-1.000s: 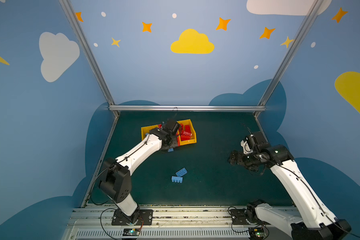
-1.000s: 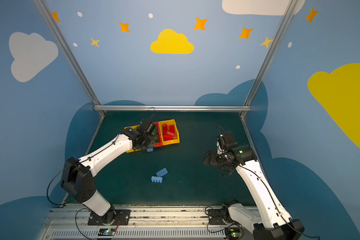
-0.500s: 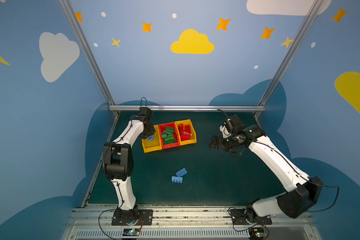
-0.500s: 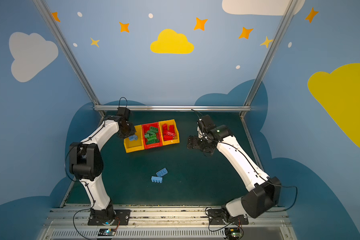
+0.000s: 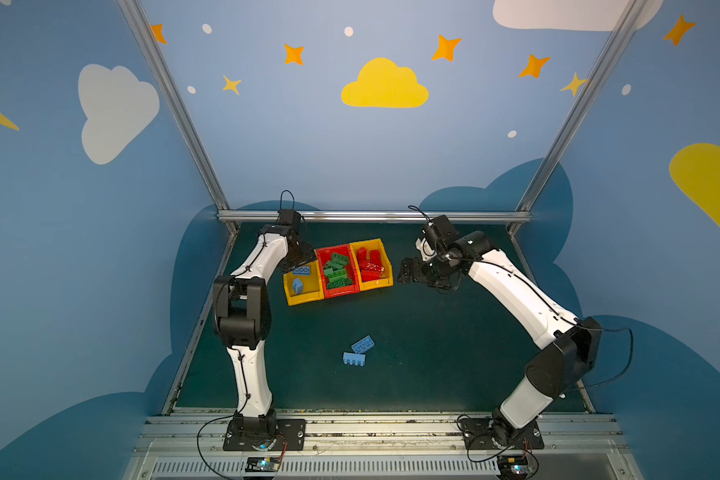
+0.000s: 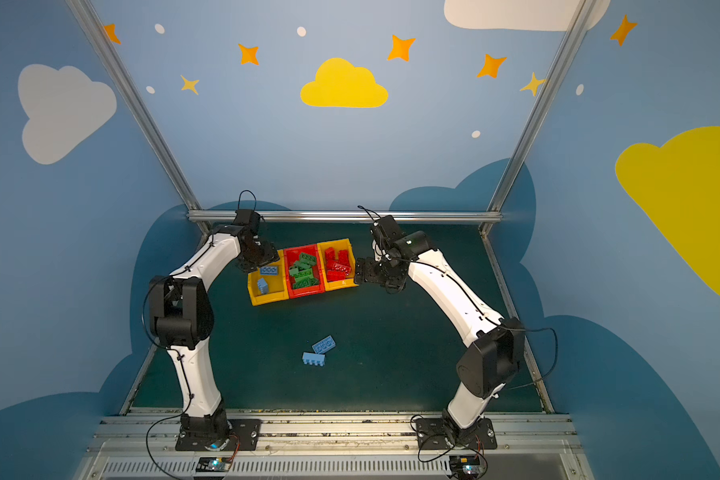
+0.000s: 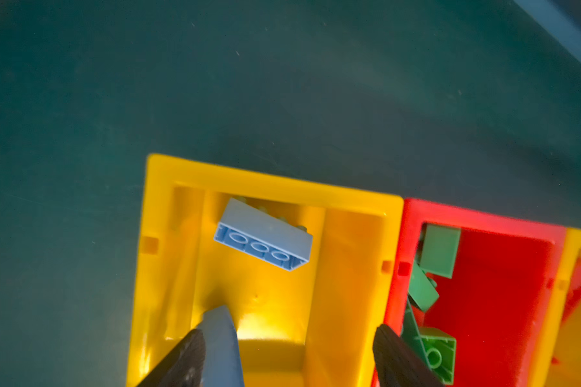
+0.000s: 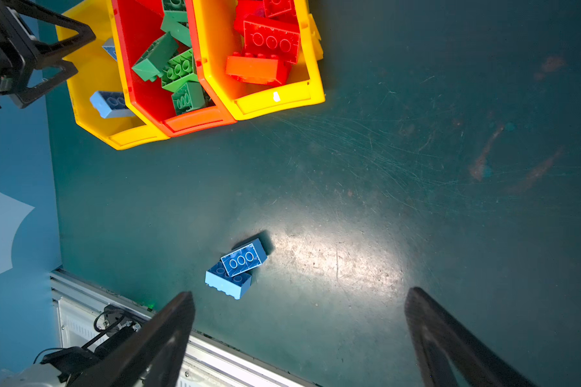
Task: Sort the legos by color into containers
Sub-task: 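Lift the light-blue brick with the left gripper and drop it into the yellow bin, then lower the left gripper onto another light-blue brick and grasp it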
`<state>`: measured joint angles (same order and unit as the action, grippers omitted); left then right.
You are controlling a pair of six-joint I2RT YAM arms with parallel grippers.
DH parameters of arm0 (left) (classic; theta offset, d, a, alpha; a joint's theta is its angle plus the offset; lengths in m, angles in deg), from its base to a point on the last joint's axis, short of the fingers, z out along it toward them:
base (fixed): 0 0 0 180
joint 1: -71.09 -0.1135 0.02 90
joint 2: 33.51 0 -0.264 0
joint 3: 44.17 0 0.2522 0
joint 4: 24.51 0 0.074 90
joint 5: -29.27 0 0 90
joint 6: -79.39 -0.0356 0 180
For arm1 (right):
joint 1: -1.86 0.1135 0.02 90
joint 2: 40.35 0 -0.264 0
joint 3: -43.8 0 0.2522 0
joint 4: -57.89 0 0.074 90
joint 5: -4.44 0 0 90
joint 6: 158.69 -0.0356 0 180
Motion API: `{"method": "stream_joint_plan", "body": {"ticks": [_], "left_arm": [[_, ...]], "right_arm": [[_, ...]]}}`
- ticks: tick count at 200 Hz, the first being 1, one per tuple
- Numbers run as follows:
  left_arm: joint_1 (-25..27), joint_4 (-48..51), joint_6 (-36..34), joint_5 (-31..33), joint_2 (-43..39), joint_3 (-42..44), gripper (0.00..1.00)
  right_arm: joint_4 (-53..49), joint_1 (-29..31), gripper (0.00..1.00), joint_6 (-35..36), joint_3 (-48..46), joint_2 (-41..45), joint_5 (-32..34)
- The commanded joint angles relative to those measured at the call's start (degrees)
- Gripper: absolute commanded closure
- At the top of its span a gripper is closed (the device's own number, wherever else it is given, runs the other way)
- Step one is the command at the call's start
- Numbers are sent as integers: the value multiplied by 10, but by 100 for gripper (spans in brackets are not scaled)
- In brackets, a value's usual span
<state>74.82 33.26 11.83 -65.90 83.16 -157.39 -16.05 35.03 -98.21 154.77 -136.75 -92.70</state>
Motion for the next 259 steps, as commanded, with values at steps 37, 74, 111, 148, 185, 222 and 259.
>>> {"method": "stream_joint_plan", "body": {"ticks": [37, 74, 111, 148, 185, 222, 259], "left_arm": [[50, -22, -15, -8, -156, 132, 21], [137, -26, -36, 43, -242, 237, 21], [250, -24, -59, 72, -310, 321, 22], [332, -33, -44, 91, -346, 372, 22], [411, -54, -56, 125, -322, 379, 22], [440, -75, -84, 125, -262, 364, 22], [446, -85, -109, 90, -217, 354, 22]], "right_arm": [[-28, 1, 4, 20, -62, 72, 10], [-27, -2, 4, 31, -146, 149, 8], [-26, -9, 4, 26, -216, 222, 4], [-37, -26, 4, 30, -258, 275, -13], [-52, -39, 4, 35, -283, 315, -21], [-65, -52, 4, 41, -300, 347, -20], [-80, -71, 4, 42, -307, 370, -17]]}}
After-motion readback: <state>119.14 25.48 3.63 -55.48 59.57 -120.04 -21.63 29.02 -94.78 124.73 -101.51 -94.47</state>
